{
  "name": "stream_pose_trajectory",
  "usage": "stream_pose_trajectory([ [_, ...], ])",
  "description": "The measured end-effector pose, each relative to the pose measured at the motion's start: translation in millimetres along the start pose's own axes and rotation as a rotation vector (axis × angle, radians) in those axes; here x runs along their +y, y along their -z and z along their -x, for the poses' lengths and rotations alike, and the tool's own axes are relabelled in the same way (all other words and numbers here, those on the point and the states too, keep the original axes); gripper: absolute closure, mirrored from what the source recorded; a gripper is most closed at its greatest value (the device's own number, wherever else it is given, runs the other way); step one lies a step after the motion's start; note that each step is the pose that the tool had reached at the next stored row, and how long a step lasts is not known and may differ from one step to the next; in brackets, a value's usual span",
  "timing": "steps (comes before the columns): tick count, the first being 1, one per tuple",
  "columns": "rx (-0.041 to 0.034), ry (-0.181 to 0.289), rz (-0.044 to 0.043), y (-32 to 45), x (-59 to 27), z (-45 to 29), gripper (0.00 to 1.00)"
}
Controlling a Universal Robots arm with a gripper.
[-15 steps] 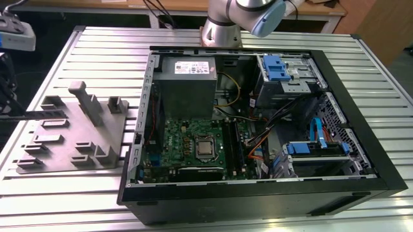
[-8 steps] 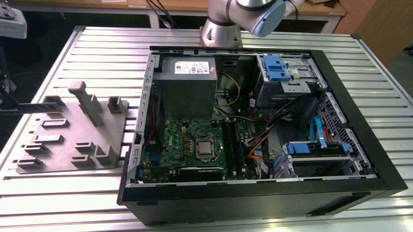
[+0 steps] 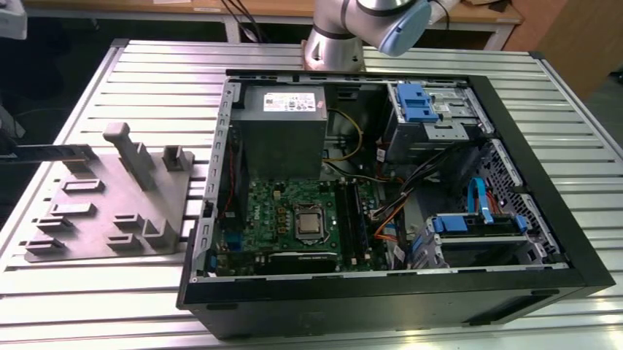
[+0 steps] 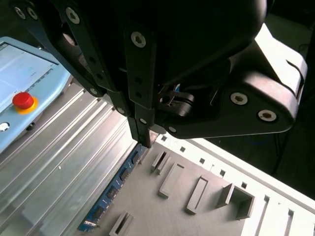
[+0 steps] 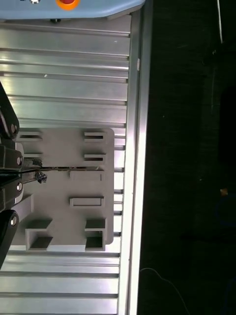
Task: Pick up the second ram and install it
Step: 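Pick up the second ram and move it above second insertion slot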
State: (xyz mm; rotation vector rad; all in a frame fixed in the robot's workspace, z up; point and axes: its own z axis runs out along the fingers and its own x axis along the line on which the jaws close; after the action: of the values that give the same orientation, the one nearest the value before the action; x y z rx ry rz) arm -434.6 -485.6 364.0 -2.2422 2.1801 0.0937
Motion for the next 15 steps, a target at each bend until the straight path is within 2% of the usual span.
stream_pose_trajectory([
  [15, 0.0001, 0.000, 0.0000, 25.8, 0.9, 1.3, 0.89],
])
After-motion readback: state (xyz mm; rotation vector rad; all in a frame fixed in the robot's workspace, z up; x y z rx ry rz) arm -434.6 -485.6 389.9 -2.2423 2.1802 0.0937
